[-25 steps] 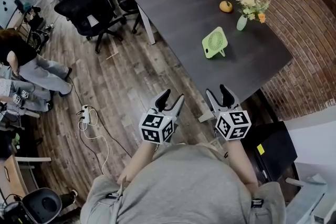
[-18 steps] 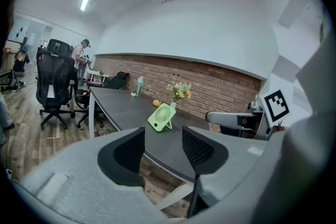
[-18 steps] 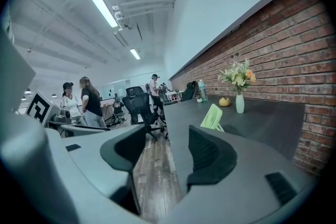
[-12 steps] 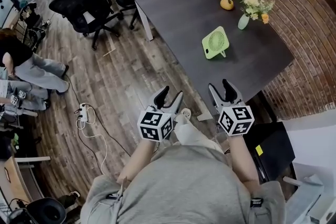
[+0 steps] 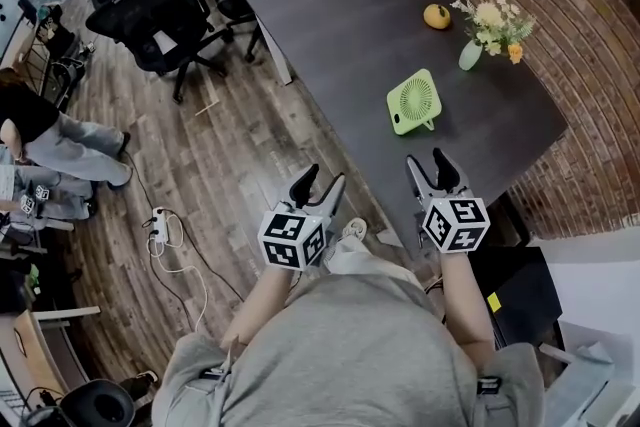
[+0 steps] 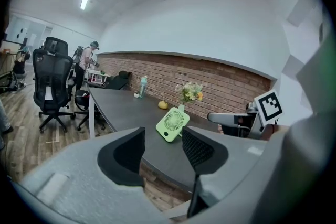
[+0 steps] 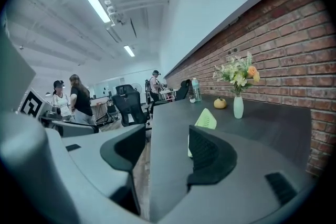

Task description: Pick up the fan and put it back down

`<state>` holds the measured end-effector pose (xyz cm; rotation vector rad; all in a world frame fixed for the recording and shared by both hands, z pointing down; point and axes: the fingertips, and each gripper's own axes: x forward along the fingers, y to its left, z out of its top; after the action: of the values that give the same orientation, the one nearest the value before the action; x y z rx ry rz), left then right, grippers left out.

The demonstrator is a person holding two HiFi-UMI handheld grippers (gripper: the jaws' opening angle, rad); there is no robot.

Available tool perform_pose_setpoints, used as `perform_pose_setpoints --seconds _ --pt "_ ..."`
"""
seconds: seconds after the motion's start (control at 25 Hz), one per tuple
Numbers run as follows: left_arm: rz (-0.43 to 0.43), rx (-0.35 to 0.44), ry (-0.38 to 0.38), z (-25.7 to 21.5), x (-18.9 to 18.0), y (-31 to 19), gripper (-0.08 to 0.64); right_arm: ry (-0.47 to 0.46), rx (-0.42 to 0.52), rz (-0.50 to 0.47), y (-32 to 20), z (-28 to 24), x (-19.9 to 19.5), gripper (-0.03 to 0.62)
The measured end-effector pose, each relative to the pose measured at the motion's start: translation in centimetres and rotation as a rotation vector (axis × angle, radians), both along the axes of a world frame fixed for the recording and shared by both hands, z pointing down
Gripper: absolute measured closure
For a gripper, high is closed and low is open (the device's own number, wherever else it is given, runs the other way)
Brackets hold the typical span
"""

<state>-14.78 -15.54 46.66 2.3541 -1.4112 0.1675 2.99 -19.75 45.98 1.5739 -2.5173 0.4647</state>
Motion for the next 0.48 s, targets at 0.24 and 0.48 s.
perform_pose_setpoints --seconds 0.24,0.48 --pt "0.009 -0.010 -0.005 0.0 -0.1 -3.6 0.348 0.009 -0.023 0.028 -4.2 0.7 1.0 0.345" --pt "0.021 -0.029 -0.008 0.4 0.0 -6.5 0.348 0.022 -0.048 0.051 -7.4 1.7 2.0 0.341"
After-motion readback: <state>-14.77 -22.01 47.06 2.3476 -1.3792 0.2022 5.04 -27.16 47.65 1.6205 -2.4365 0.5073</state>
